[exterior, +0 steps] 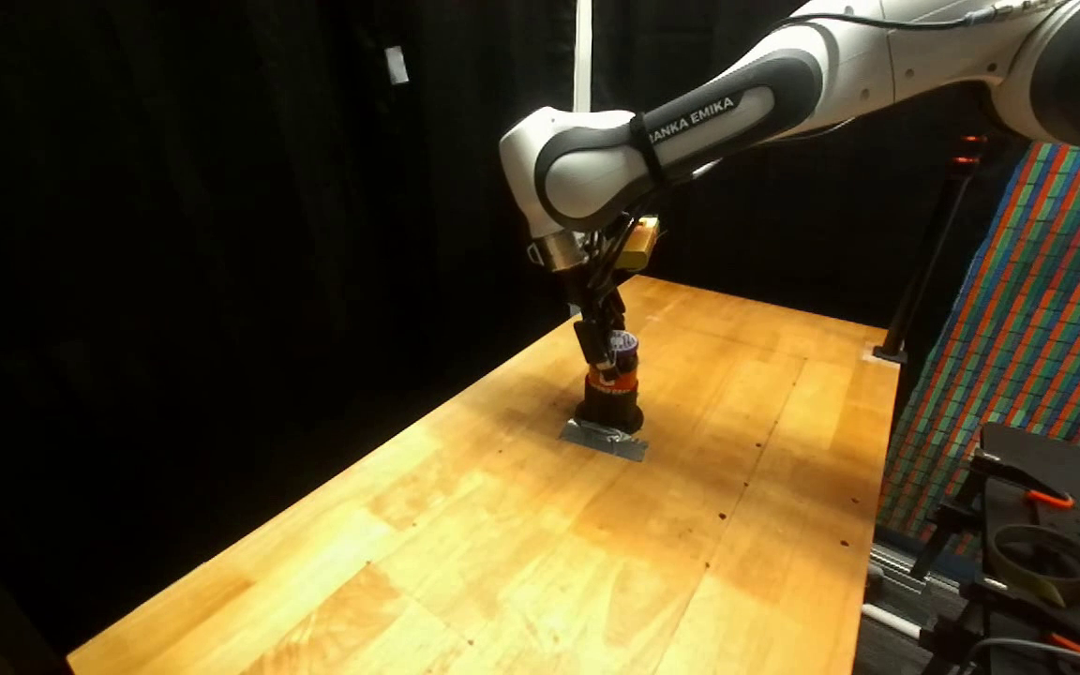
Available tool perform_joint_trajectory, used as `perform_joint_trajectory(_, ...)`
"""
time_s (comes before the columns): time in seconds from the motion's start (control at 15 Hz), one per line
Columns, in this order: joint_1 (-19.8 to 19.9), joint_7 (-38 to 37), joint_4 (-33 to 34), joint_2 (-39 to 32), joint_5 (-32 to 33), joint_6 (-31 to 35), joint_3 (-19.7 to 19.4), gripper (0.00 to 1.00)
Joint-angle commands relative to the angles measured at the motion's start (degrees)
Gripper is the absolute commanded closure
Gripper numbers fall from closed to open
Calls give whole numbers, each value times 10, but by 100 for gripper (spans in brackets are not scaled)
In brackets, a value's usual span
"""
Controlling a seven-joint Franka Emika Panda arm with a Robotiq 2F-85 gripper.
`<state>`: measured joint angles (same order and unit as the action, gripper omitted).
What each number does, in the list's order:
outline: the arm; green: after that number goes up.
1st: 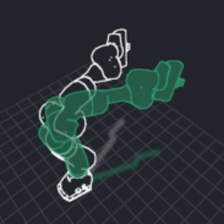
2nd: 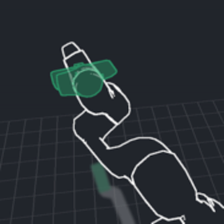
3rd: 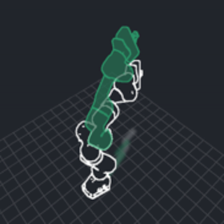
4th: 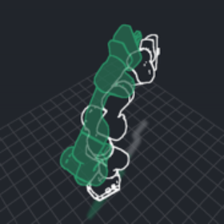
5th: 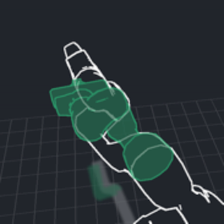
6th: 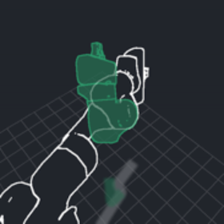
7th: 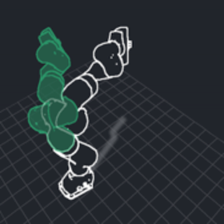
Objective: Put a rubber band around the cup
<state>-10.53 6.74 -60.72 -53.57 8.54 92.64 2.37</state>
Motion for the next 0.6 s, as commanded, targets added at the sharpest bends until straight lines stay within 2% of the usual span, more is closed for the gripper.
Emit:
perform_joint_trajectory(0.0, 10, 13, -101, 58, 2, 59, 3, 0)
perform_joint_trajectory(0.53, 28, 6, -306, 181, 7, 230, 7, 0)
